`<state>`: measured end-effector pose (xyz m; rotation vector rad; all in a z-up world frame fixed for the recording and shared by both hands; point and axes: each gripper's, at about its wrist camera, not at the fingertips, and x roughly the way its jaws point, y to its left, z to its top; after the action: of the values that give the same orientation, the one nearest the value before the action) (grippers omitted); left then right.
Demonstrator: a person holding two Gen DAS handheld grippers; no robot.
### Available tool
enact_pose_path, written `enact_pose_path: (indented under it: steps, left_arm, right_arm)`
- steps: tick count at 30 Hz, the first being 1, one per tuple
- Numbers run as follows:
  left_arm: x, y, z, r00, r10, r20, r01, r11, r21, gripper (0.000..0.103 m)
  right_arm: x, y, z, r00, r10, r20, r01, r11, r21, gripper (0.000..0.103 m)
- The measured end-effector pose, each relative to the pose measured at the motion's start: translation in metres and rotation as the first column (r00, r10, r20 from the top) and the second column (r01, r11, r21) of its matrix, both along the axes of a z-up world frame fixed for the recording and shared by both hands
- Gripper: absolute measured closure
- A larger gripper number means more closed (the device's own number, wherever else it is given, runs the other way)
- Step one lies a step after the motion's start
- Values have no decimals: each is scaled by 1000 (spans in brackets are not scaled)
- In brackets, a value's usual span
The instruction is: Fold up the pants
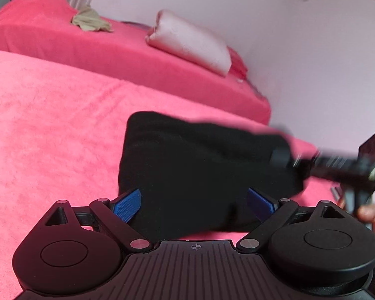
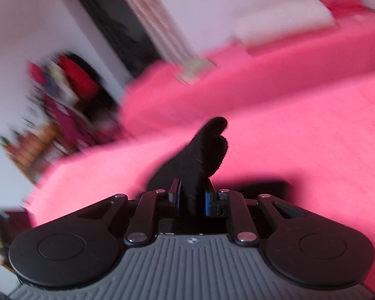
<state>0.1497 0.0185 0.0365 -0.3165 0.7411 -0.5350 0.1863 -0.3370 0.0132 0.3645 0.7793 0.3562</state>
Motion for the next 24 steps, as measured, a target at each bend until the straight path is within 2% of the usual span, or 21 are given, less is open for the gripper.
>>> enact_pose_path:
  steps: [1, 2, 3, 4, 6, 8, 12, 16, 19, 21, 23, 24]
  left_arm:
    - [1, -2, 1, 1000, 3, 1, -3, 1000, 3, 0]
    - [2, -2, 2, 1000, 9, 5, -9, 1000, 7, 0]
    - [2, -3, 5, 1000, 14, 13, -14, 1000, 14, 0]
    - [3, -3, 7, 1000, 16, 25, -17, 1000, 18, 0]
    - [6, -4, 10, 999, 26, 35, -27, 999, 28, 0]
    - [11, -8, 6, 999, 27, 31, -29, 998, 47, 0]
    - [15, -20, -13, 999, 49, 11, -50, 992, 120, 0]
    - [9, -36, -14, 998, 40, 47, -50, 973, 223, 0]
    - [10, -42, -13, 998, 37, 48, -48, 964, 262, 0]
    - [11, -42, -14, 998, 38, 48, -49, 962, 269, 0]
    - [12, -42, -14, 998, 43, 41, -52, 960, 274, 0]
    - [13, -42, -15, 998, 45, 33, -52, 960, 275, 0]
  right_arm:
    - [0, -2, -13, 999, -22, -29, 21, 999, -50, 73]
    - [-5, -6, -18, 999, -36, -8, 36, 998, -49, 66]
    - [-8, -10, -16, 999, -51, 12, 51, 998, -44, 51]
    - [-12, -12, -10, 997, -70, 42, 73, 996, -58, 45]
    - [-17, -9, 8, 984, -105, 141, 125, 982, -140, 45]
    - [-18, 2, 27, 967, -94, 236, 141, 972, -189, 45]
    - [-19, 44, 38, 945, 79, 317, -23, 984, -178, 40]
    - [-5, 99, 23, 918, 250, 308, -202, 963, -181, 39]
    - [21, 119, 4, 921, 303, 243, -270, 950, -159, 39]
    - [38, 116, -10, 935, 291, 203, -256, 949, -183, 39]
    - [49, 97, -24, 969, 189, 162, -145, 958, -247, 44]
    - [53, 86, -26, 980, 125, 156, -84, 966, -245, 62]
